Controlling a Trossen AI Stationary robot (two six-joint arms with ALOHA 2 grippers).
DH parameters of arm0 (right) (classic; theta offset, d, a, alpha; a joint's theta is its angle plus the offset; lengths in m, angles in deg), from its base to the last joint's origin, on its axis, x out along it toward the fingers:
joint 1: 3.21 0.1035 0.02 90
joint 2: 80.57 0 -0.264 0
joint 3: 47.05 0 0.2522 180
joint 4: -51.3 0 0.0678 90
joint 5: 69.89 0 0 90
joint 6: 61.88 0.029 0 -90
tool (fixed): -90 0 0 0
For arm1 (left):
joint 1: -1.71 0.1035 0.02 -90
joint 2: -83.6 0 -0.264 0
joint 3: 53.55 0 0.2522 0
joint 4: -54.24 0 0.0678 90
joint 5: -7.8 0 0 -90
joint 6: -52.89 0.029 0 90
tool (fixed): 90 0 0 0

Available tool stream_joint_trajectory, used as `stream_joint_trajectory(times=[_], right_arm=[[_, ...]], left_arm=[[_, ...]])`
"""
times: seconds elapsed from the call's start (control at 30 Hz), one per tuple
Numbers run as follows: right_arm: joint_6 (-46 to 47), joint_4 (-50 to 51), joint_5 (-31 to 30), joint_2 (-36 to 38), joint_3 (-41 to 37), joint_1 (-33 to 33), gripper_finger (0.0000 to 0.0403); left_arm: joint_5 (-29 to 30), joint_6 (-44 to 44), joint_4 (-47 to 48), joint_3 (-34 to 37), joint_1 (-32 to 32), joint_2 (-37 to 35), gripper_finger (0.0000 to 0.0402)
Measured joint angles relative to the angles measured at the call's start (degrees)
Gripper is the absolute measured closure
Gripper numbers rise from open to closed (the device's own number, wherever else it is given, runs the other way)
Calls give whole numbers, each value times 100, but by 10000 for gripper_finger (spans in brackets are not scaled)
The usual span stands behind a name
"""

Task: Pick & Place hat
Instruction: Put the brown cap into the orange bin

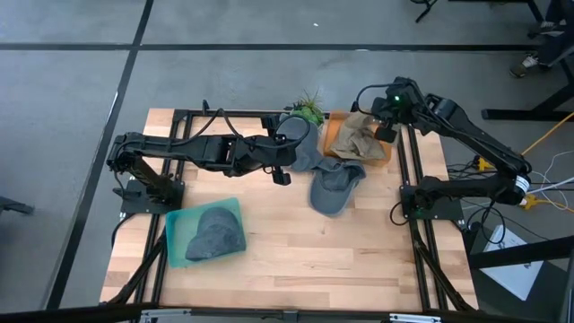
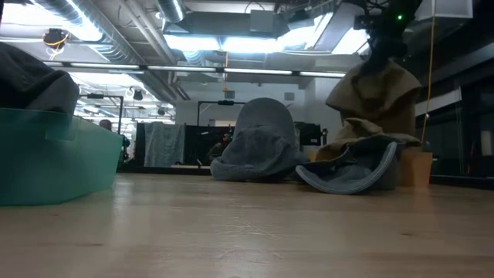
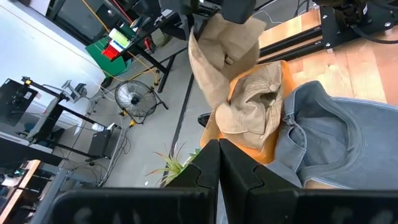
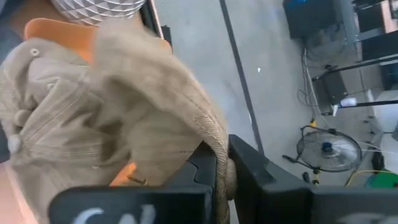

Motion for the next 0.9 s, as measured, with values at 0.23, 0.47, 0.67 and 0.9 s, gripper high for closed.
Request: stream_joint_trajectory(times=[0.23,0.47,0.67,0.9], right_arm=[[36,13,124,-63,0,0,376],[80,32,-99,-80,-323,-86,376],[-377,-802,-1009,-85,-1246,-118,376],[-1079,-1365,-1640,-78,-1524,-118,375]], left_arm=[[0,2,0,0,0,0,400],[2,4,0,0,0,0,399],[4,7,-2,0,0,0,397],[11,150,-8,0,0,0,399]])
